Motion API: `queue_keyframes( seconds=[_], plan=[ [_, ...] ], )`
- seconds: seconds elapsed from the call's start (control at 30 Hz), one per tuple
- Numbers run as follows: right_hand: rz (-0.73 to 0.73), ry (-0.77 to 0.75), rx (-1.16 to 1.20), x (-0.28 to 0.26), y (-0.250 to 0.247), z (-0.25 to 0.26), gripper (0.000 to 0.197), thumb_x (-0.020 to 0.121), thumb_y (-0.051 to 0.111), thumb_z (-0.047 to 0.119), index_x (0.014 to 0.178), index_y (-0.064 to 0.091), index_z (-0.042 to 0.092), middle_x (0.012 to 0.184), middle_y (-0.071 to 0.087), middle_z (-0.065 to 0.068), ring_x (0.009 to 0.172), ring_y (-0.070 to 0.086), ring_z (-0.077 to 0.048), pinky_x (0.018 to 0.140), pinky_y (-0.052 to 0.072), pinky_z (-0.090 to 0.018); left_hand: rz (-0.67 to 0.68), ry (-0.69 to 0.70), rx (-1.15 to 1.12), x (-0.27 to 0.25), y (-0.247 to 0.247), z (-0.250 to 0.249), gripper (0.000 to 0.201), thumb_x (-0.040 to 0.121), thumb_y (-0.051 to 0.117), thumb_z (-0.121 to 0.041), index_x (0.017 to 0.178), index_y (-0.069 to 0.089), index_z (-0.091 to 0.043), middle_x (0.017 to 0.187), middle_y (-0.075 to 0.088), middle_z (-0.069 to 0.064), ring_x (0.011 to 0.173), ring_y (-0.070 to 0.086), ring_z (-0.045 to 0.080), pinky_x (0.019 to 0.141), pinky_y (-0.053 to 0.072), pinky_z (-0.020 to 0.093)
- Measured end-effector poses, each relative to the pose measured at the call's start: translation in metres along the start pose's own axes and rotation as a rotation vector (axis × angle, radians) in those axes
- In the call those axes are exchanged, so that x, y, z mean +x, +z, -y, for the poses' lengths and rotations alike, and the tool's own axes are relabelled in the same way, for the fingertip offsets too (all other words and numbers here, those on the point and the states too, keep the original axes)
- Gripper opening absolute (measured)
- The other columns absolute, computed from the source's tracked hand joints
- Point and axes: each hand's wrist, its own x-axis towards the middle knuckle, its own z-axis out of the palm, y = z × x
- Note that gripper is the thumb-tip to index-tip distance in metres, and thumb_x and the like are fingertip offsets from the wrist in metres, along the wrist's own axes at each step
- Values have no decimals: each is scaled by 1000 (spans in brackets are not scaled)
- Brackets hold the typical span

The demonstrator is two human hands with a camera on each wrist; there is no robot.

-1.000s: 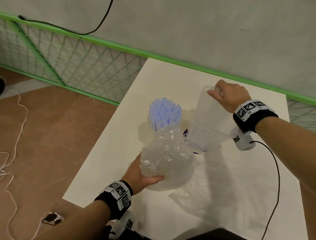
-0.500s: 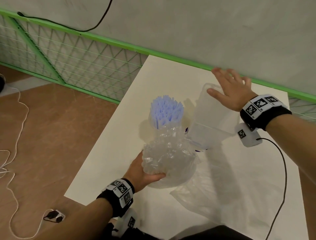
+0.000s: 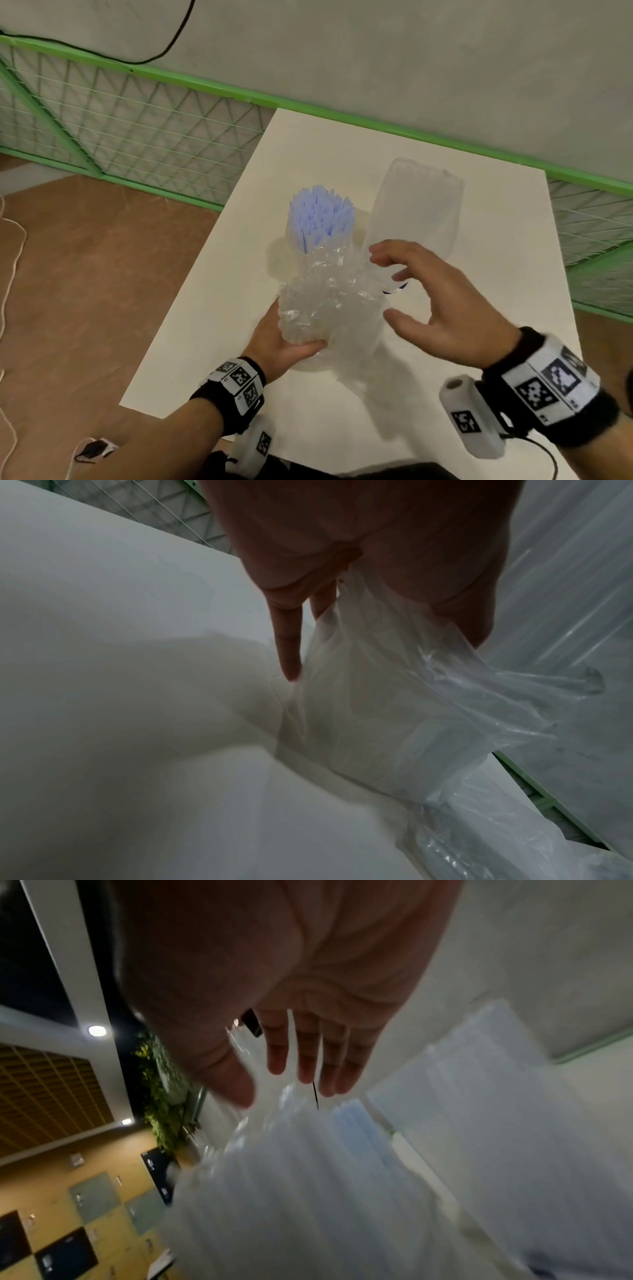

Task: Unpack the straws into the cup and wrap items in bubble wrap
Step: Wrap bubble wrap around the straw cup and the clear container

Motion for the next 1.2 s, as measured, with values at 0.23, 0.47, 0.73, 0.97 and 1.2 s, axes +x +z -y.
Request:
queue_keyframes(
  seconds=[0.23,0.47,0.73,0.97,1.2],
  plan=[
    [-115,-1,-81,-12,41,-5,43,82,76,17,119,56,18,121,55,8,114,48,3,95,38,-14,4,-11,-62,-1,0,-2,77,63,93,-19,131,56,-12,119,71,0,112,66,12,100,52,26],
    [-205,16,-53,-11,60,3,43,75,81,18,111,57,14,110,56,7,105,52,-2,90,39,-13,20,26,-58,-4,1,-7,71,67,90,-11,129,56,-7,115,72,1,106,67,4,81,48,6],
    [-366,61,-50,-16,74,0,22,85,73,9,103,62,14,96,58,7,90,53,2,82,37,-8,12,7,-85,-5,2,-7,73,67,90,-9,131,56,-8,116,71,2,106,68,8,82,51,11],
    [-528,123,-34,-12,97,2,21,81,66,-1,99,61,9,94,61,3,86,54,1,83,36,-5,26,18,-87,-7,2,-11,70,68,90,-12,129,56,-10,114,72,1,103,68,5,79,50,8],
    [-557,98,-64,-8,107,-1,26,79,64,-1,102,61,10,97,57,1,89,51,-3,84,36,-7,24,21,-67,-6,0,-11,72,67,91,-19,130,56,-15,115,72,-4,106,67,5,85,52,11]
  ],
)
